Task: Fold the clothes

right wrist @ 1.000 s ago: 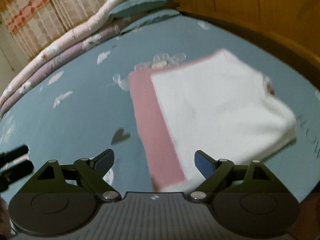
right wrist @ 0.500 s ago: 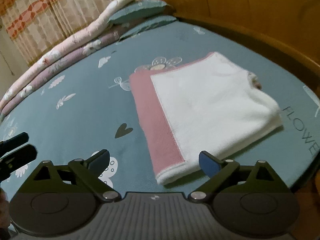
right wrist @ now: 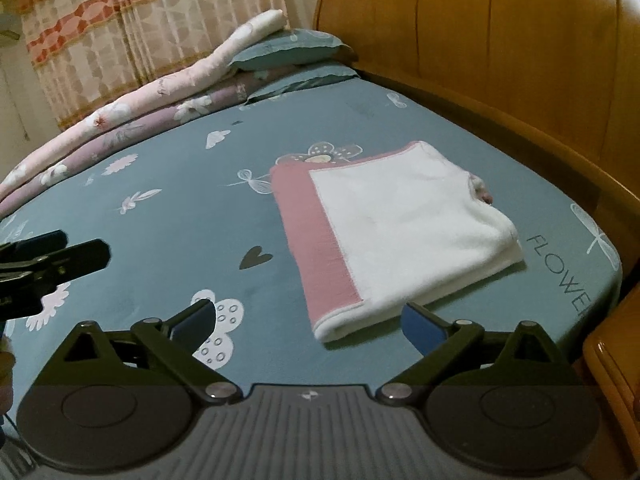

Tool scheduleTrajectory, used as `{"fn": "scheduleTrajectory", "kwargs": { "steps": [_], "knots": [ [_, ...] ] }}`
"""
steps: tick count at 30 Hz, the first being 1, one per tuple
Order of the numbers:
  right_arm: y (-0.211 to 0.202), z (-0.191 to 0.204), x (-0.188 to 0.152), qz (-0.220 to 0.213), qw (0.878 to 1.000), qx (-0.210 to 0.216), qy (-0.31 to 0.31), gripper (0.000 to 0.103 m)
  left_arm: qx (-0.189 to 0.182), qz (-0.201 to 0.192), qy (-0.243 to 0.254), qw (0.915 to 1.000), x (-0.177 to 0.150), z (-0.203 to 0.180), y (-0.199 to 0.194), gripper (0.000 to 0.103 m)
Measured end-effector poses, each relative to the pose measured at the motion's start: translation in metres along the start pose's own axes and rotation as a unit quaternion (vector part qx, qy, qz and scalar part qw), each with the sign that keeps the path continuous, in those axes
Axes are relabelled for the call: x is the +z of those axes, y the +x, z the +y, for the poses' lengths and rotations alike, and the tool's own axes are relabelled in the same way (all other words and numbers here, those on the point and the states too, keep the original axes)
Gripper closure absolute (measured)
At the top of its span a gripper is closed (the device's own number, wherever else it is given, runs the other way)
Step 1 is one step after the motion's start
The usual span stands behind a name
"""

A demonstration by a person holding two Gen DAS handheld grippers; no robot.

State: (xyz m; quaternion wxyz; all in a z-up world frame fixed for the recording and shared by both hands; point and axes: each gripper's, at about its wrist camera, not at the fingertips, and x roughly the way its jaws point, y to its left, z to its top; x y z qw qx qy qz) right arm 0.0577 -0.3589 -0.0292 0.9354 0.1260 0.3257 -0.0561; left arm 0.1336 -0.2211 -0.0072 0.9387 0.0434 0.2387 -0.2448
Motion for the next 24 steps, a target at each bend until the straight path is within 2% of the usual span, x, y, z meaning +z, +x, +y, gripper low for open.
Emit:
{"fn": "scheduleTrajectory", "kwargs": {
  "steps": [3,8,11,15,18,20,24],
  "knots": [
    [-0.011,0.008,-0.006,-0.005,1.000,-0.008,-0.009,0.000,-0.005,-0.003,0.011,0.9999,-0.001,-0.008,-0.006,0.001],
    [-0.032,0.021,-0.016,-0.025,0.999,-0.011,-0.018,0.000,-0.052,-0.003,0.000,0.9987,-0.004,-0.012,-0.016,0.001],
    [-0.045,0.027,-0.021,-0.038,0.999,-0.017,-0.019,0.000,-0.056,0.002,-0.006,0.9984,-0.006,-0.014,-0.017,0.001],
    [-0.055,0.033,-0.028,-0.048,0.998,-0.027,-0.014,0.000,-0.064,0.035,-0.029,0.9969,-0.010,-0.013,-0.015,0.001],
    [-0.059,0.037,-0.033,-0.048,0.998,-0.039,-0.015,0.000,-0.054,0.062,-0.042,0.9957,-0.014,-0.009,-0.013,0.001],
    [-0.061,0.039,-0.036,-0.047,0.998,-0.047,-0.015,0.000,-0.033,0.078,-0.037,0.9957,-0.016,-0.009,-0.012,0.001],
    [-0.061,0.040,-0.035,-0.047,0.996,-0.068,-0.014,0.000,-0.012,0.092,-0.030,0.9952,-0.018,-0.010,-0.016,0.001]
  ]
}}
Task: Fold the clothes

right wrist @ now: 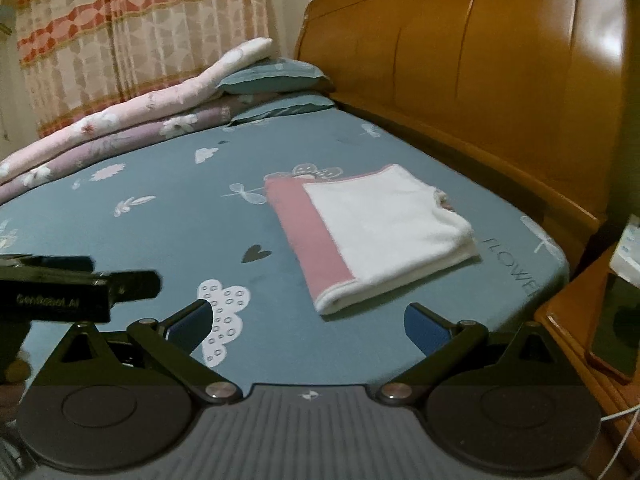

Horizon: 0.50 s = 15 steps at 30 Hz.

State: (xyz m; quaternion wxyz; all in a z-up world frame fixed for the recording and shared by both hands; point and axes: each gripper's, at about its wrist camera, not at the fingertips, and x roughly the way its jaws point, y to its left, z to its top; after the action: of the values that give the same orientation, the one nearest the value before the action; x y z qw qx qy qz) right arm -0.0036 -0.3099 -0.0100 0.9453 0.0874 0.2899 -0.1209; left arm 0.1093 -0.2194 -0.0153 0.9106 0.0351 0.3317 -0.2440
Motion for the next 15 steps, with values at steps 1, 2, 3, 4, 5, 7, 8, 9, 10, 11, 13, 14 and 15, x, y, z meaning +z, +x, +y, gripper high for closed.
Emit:
{"fn": "scheduleTrajectory", "kwargs": {
  "steps": [1,2,3,4,5,7,8,9,10,11,13,14,15],
  "knots": [
    [0.0000,0.0002,0.0007,0.000,1.000,-0.005,0.000,0.000,-0.001,0.001,-0.002,1.0000,-0.0007,0.0005,-0.0012,0.001],
    [0.0002,0.0004,0.0012,0.000,1.000,-0.009,-0.001,0.000,-0.002,0.003,-0.005,1.0000,-0.0014,0.0010,-0.0025,0.001],
    [0.0007,0.0007,0.0016,0.001,1.000,-0.014,-0.003,0.000,-0.005,0.004,-0.007,1.0000,-0.0020,0.0012,-0.0035,0.001],
    [0.0010,0.0011,0.0017,0.000,1.000,-0.017,-0.005,0.000,-0.005,0.006,-0.008,0.9999,-0.0028,0.0011,-0.0045,0.001],
    [0.0011,0.0013,0.0016,0.000,1.000,-0.017,-0.006,0.000,-0.003,0.008,-0.007,0.9999,-0.0037,0.0007,-0.0052,0.001],
    [0.0017,0.0017,0.0012,0.000,1.000,-0.017,-0.008,0.000,0.004,0.011,-0.005,0.9999,-0.0042,0.0004,-0.0054,0.001],
    [0.0021,0.0019,0.0012,0.000,1.000,-0.017,-0.009,0.000,0.007,0.011,-0.004,0.9999,-0.0043,-0.0001,-0.0056,0.001],
    [0.0025,0.0022,0.0011,0.000,1.000,-0.017,-0.010,0.000,0.009,0.012,-0.004,0.9999,-0.0043,-0.0004,-0.0058,0.001],
    [0.0027,0.0023,0.0012,0.000,1.000,-0.017,-0.010,0.000,0.011,0.013,-0.005,0.9998,-0.0043,-0.0003,-0.0061,0.001],
    [0.0028,0.0022,0.0012,0.000,1.000,-0.017,-0.010,0.000,0.013,0.015,-0.006,0.9998,-0.0045,-0.0001,-0.0066,0.001],
    [0.0032,0.0017,0.0012,0.000,1.000,-0.016,-0.010,0.000,0.019,0.017,-0.007,0.9997,-0.0048,-0.0003,-0.0070,0.001],
    [0.0035,0.0015,0.0010,0.000,1.000,-0.015,-0.009,0.000,0.021,0.018,-0.007,0.9996,-0.0049,-0.0005,-0.0071,0.001],
    [0.0041,0.0013,0.0011,0.001,1.000,-0.014,-0.010,0.000,0.023,0.019,-0.007,0.9995,-0.0050,-0.0003,-0.0073,0.001]
  ]
}}
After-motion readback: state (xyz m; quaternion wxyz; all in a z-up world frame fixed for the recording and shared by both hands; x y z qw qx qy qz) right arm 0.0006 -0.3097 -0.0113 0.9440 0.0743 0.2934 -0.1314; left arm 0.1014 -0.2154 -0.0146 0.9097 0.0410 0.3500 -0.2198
